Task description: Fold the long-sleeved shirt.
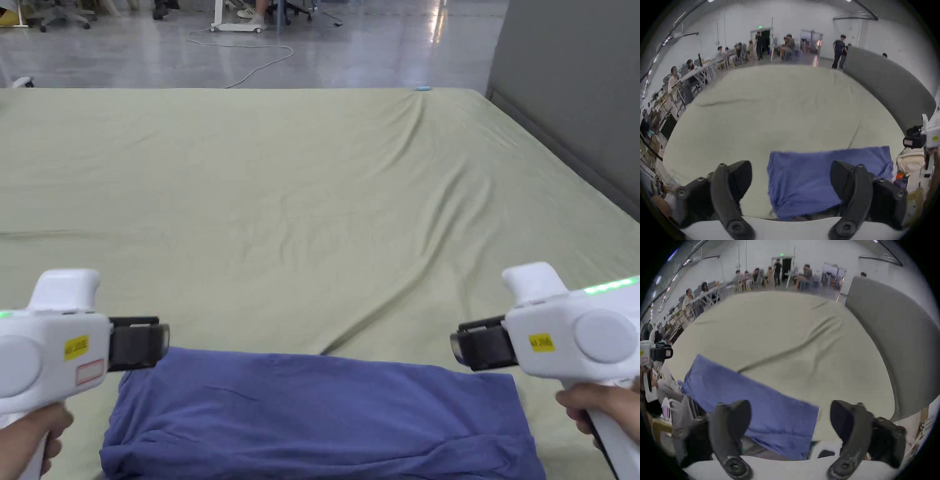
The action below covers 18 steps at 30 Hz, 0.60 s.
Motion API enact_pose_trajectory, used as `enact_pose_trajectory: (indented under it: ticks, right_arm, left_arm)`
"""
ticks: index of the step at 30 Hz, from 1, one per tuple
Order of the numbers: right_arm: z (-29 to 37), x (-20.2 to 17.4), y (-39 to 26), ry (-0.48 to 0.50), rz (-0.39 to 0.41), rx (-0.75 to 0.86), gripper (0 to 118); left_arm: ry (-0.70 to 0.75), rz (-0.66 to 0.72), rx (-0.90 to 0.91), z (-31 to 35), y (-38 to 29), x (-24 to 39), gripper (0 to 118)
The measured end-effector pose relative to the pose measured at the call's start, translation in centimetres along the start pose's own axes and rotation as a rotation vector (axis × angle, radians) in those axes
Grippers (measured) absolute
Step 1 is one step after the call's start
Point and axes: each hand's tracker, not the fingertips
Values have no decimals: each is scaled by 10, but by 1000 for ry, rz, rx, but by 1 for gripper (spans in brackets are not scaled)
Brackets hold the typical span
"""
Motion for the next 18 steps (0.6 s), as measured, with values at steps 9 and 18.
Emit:
enact_pose_trajectory:
  ticks: [9,18]
  right_arm:
    - [-42,-34,2,-93,-132,47,0]
    - [-11,-46,-18,-48,-234,175,0]
  left_arm:
    - [88,-39,18,-48,-14,23,0]
    - [-385,391,-45,-37,-19,-82,118]
